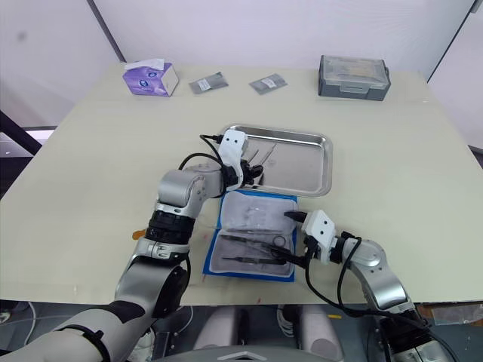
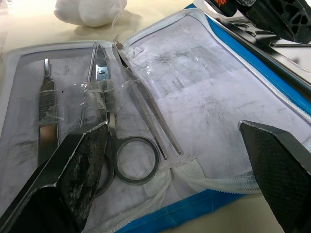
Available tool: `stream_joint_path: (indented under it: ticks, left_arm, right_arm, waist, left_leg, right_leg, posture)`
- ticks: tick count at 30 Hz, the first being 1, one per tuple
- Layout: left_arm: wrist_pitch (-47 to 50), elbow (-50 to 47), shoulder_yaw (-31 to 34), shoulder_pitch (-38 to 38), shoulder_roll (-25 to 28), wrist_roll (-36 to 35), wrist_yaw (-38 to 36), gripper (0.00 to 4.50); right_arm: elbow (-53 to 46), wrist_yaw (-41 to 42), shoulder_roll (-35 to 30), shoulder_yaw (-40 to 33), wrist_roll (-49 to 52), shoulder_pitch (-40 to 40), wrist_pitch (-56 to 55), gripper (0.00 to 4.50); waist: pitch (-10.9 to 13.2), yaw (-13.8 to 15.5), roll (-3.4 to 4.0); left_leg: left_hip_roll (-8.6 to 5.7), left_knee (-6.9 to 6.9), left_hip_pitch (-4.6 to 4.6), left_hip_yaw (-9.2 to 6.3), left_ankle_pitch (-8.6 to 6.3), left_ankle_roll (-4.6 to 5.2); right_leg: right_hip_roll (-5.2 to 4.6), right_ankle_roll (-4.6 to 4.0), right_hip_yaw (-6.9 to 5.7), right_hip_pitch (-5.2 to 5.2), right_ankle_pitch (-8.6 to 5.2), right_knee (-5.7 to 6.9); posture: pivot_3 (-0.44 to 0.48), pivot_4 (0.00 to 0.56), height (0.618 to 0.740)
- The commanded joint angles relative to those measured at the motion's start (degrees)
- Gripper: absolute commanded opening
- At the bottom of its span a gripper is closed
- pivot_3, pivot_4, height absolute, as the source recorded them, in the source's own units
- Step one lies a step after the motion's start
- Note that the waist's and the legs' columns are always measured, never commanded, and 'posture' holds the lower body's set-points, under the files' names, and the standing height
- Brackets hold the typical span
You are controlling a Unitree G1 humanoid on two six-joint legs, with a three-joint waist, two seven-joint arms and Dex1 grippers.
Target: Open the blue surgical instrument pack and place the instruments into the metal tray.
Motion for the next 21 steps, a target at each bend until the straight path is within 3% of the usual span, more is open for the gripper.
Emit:
stream_joint_path:
  ticks: [1,9,21]
  left_arm:
    - [-0.92,-5.36,0.41,-0.73,1.83,-1.41,-3.44,2.42]
    - [0.44,-8.27,3.48,-2.33,6.77,-9.71,-16.51,2.42]
    - [-12.9,-10.93,-4.14,4.69,28.16,-14.62,-52.64,2.42]
  right_arm:
    - [4.85,-0.8,-0.04,2.16,-2.4,2.09,2.42,4.5]
    - [4.99,-0.67,-0.07,2.36,-2.51,1.89,2.38,4.5]
    - [5.21,-0.82,0.0,2.39,-2.59,1.94,2.16,4.5]
  waist:
    - [0.0,-0.01,0.0]
    - [0.01,-0.03,0.01]
    - [0.02,-0.02,0.03]
  left_leg:
    - [0.0,0.0,0.0,0.0,0.0,0.0]
    - [0.0,-0.02,0.01,0.0,0.04,-0.08]
    - [-0.01,-0.23,0.07,0.03,0.04,-0.06]
  right_leg:
    - [0.0,0.0,0.0,0.0,0.0,0.0]
    - [-0.01,0.0,-0.03,0.0,0.0,0.0]
    - [0.0,-0.02,-0.04,0.0,-0.01,-0.06]
  posture:
    - [0.0,0.15,0.74]
    - [0.0,0.15,0.74]
    - [0.0,0.15,0.74]
